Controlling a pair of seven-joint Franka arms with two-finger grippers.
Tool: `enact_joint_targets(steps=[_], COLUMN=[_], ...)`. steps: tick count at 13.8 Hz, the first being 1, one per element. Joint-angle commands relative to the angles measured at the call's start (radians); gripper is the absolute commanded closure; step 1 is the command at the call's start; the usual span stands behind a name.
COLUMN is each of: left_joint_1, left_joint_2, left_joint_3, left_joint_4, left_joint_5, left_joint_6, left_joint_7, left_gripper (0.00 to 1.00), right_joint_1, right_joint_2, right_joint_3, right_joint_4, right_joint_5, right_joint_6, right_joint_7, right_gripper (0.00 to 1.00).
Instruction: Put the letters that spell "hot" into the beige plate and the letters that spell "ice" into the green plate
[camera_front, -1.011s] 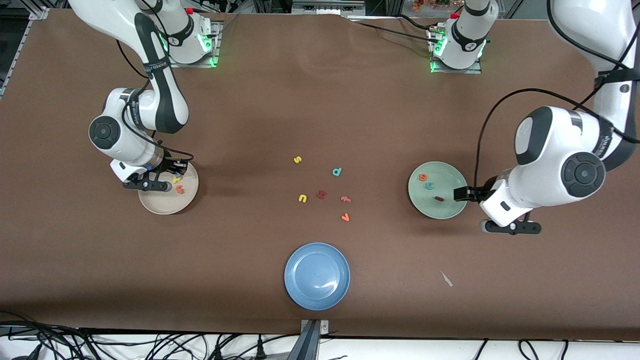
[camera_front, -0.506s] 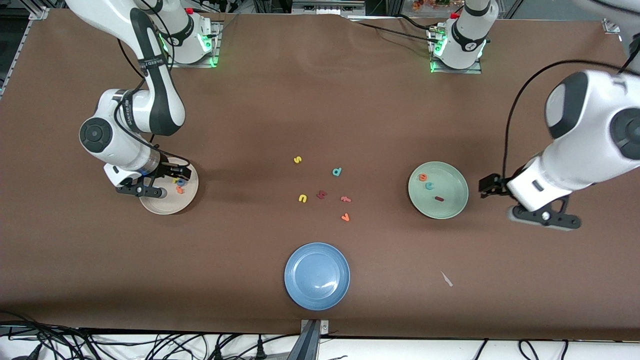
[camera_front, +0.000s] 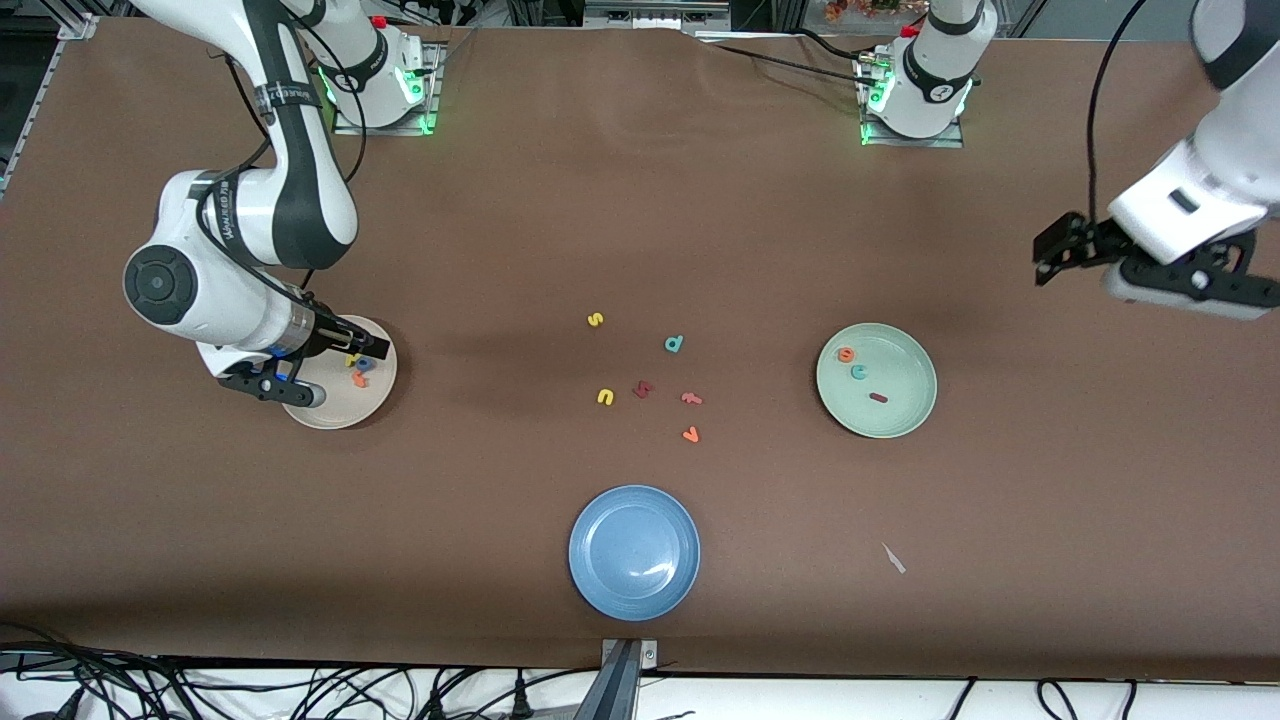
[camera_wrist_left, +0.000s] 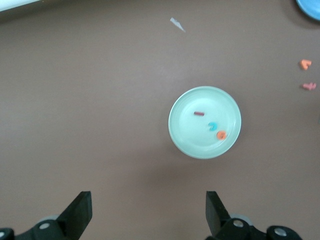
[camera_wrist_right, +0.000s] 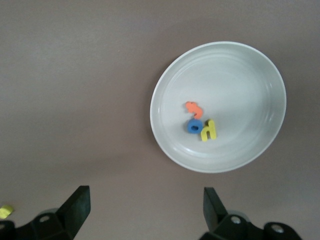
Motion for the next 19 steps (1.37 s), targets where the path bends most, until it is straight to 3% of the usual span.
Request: enact_joint_targets(steps=[1,2,5,6,8,11,15,19], left_joint_1=[-0.011,-0.028,-0.056,-0.056,-0.053,-0.057,-0.047,-0.007], left_joint_2=[-0.036,-0.036,-0.033,-0.030,0.028,0.039,0.039,0.044], left_joint_3=[0.036,0.049,0.052,0.049,0.047,0.046,0.046,0.052], left_joint_4=[-0.032,-0.029,-0.022,-0.006,0.105,0.138,0.182,0.196], left_joint_5=[-0.028,-0.028,-0.028,-0.028,-0.028,-0.028,-0.028,-0.139], left_joint_6=[0.001,0.001,-0.001,-0.019,-0.115,-0.146,-0.201,-0.217], left_joint_7=[0.063,0.063,0.054,0.046,0.019,-0.021,-0.020,-0.015], left_gripper=[0.00,0.00,0.00,0.00,0.00,0.00,0.00,0.00], right_joint_1=[-0.020,-0.079,-0.401,-0.472,-0.520,-0.587,-0.655,-0.689], right_joint_2=[-0.007,-0.019,-0.094,-0.122,-0.166,-0.250,-0.370,-0.406], right_joint_3=[0.031,0.092,0.400,0.456,0.467,0.537,0.574,0.582], right_joint_4=[0.071,0.082,0.079,0.070,0.068,0.059,0.070,0.091], right_joint_5=[-0.008,-0.017,-0.065,-0.068,-0.080,-0.238,-0.241,-0.241], right_joint_6=[-0.072,-0.081,-0.081,-0.084,-0.119,-0.140,-0.189,-0.304], right_joint_7=[0.044,0.042,0.016,-0.005,-0.022,-0.206,-0.216,-0.214], right_gripper=[0.00,0.00,0.00,0.00,0.00,0.00,0.00,0.00])
